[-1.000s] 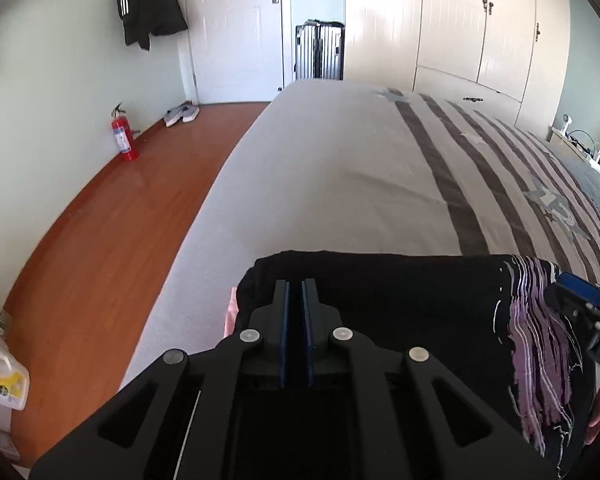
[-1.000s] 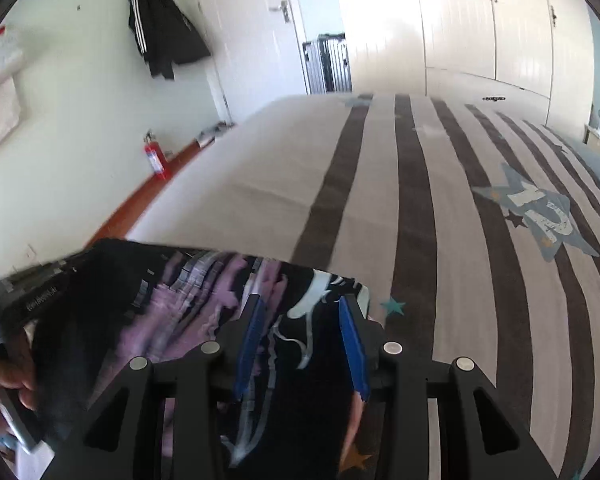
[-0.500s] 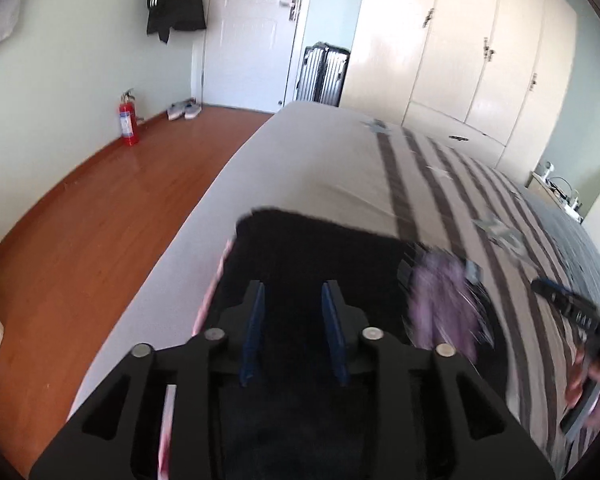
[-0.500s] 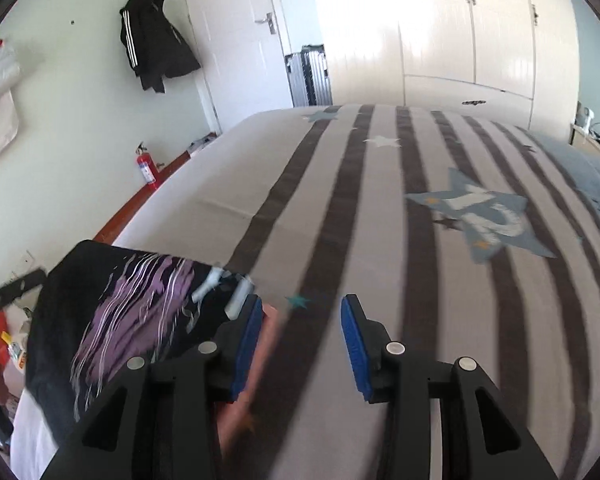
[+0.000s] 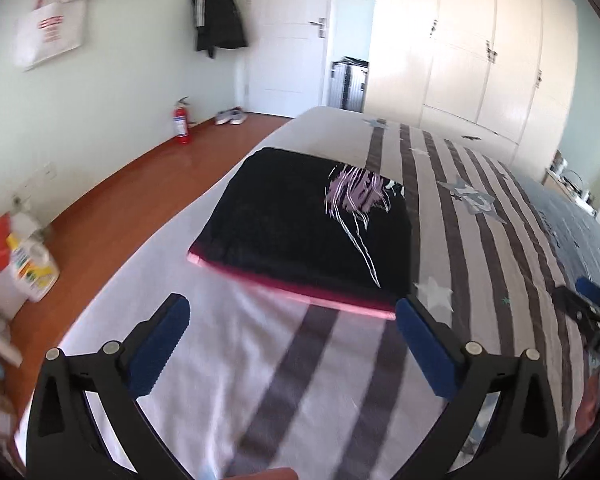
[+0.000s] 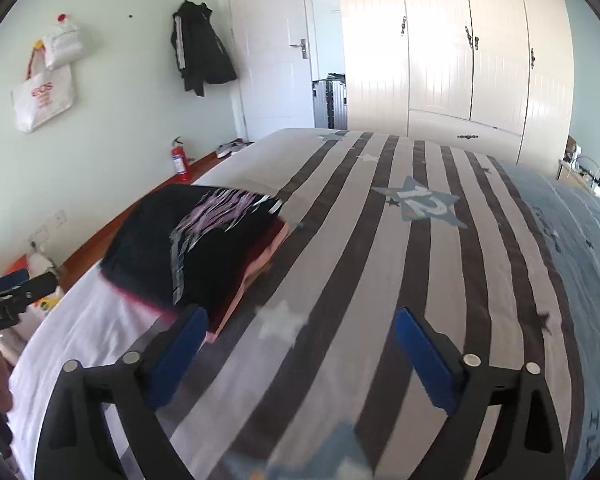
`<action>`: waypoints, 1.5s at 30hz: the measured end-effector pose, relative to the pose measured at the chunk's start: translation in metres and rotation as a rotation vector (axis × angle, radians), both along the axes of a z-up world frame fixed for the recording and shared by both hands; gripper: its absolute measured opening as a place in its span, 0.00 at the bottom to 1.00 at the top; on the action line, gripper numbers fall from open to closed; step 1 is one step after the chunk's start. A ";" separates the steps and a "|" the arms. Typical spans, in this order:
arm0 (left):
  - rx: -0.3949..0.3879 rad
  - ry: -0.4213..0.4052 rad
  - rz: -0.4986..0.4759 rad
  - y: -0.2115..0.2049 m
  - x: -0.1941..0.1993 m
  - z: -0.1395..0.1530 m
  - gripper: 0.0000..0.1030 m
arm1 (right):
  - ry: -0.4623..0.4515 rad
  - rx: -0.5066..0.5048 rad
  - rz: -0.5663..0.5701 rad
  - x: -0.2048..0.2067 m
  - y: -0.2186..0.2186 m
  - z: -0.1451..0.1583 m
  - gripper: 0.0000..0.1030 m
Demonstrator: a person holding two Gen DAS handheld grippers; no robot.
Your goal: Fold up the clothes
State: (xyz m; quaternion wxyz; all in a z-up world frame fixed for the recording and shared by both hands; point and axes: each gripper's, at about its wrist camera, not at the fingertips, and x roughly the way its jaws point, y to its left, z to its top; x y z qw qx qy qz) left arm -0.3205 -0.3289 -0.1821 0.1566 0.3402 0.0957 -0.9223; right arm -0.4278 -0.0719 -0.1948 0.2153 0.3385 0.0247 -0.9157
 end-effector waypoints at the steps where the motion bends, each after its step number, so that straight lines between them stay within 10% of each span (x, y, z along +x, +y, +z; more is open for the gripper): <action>1: -0.004 0.000 0.009 0.009 0.009 -0.001 0.99 | -0.008 -0.012 0.013 0.010 0.006 0.000 0.95; 17: -0.001 0.058 0.133 0.128 0.147 -0.053 0.99 | 0.153 -0.052 0.203 0.146 0.082 -0.038 0.99; 34: -0.084 0.188 0.163 0.228 0.338 0.143 0.99 | 0.212 -0.104 0.165 0.342 0.178 0.141 0.99; 45: -0.136 0.222 0.165 0.289 0.406 0.195 0.99 | 0.235 -0.131 0.178 0.400 0.217 0.201 0.99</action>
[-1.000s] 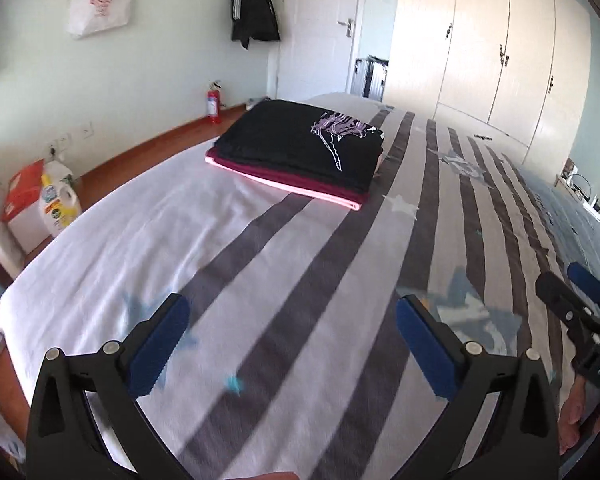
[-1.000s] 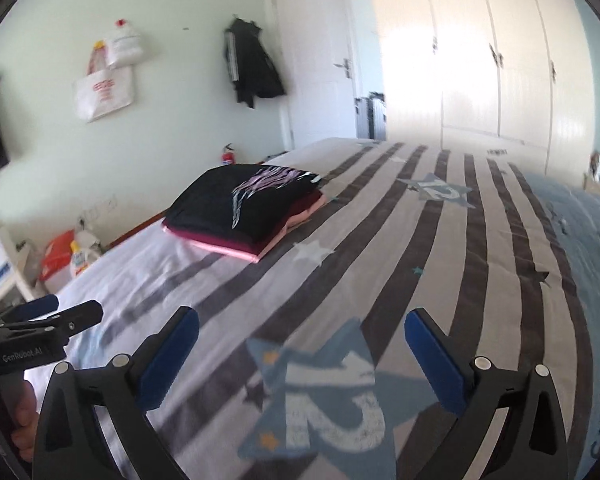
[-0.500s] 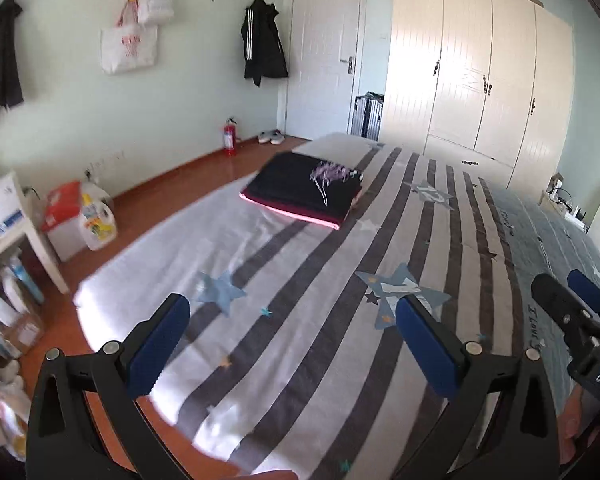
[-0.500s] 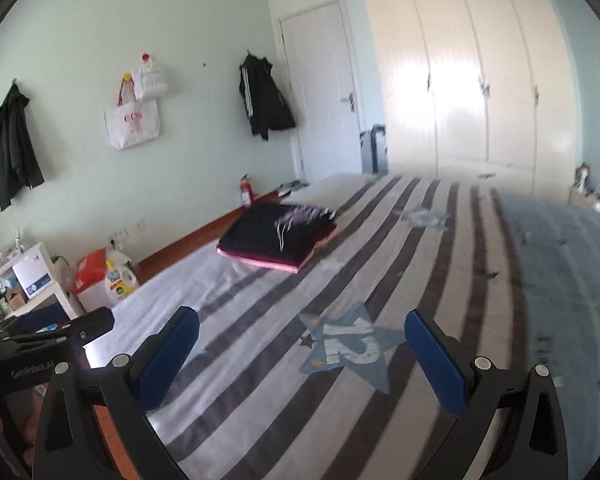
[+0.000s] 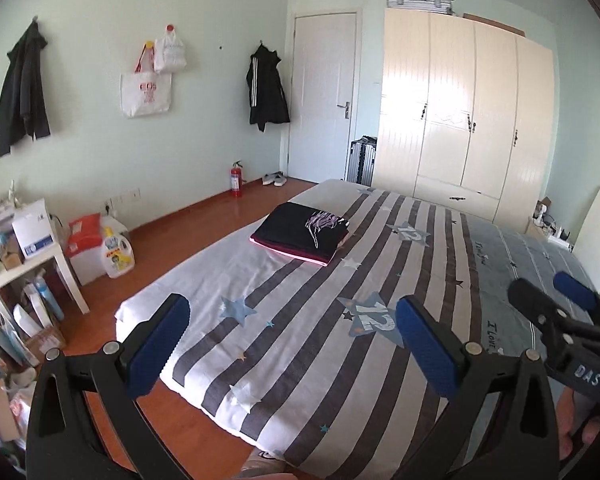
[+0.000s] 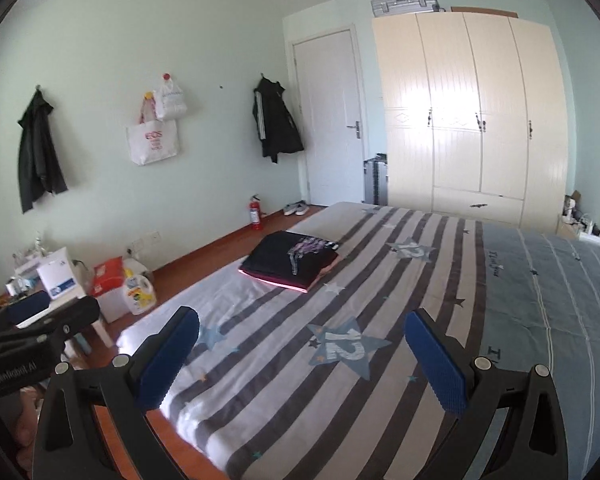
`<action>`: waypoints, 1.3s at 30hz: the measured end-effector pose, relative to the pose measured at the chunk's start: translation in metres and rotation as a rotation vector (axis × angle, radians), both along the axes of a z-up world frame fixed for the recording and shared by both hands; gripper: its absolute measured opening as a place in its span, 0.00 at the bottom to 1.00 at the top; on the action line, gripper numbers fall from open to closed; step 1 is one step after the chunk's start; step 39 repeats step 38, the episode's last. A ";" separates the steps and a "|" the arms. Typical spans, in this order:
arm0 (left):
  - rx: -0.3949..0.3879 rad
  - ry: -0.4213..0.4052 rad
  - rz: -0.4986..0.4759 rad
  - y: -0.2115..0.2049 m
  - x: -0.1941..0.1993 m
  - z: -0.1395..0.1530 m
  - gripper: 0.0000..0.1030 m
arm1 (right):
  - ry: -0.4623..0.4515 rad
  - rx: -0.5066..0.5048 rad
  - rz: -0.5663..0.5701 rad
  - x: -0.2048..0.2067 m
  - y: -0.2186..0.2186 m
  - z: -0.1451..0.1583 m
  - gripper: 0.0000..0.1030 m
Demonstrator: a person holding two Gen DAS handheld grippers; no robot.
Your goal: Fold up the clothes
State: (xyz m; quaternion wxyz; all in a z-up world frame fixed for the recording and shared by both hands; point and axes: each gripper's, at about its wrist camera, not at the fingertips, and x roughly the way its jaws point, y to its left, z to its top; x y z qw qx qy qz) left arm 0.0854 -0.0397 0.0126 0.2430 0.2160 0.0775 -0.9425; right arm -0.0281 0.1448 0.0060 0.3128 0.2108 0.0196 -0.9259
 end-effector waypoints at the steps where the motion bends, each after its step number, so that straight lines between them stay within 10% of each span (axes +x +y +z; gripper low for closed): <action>1: -0.006 0.003 -0.006 0.004 0.002 0.002 0.99 | 0.005 0.001 0.002 0.003 0.001 0.002 0.99; 39: -0.055 0.028 0.009 0.021 0.002 0.014 0.99 | 0.032 0.007 -0.011 0.012 -0.007 0.014 0.99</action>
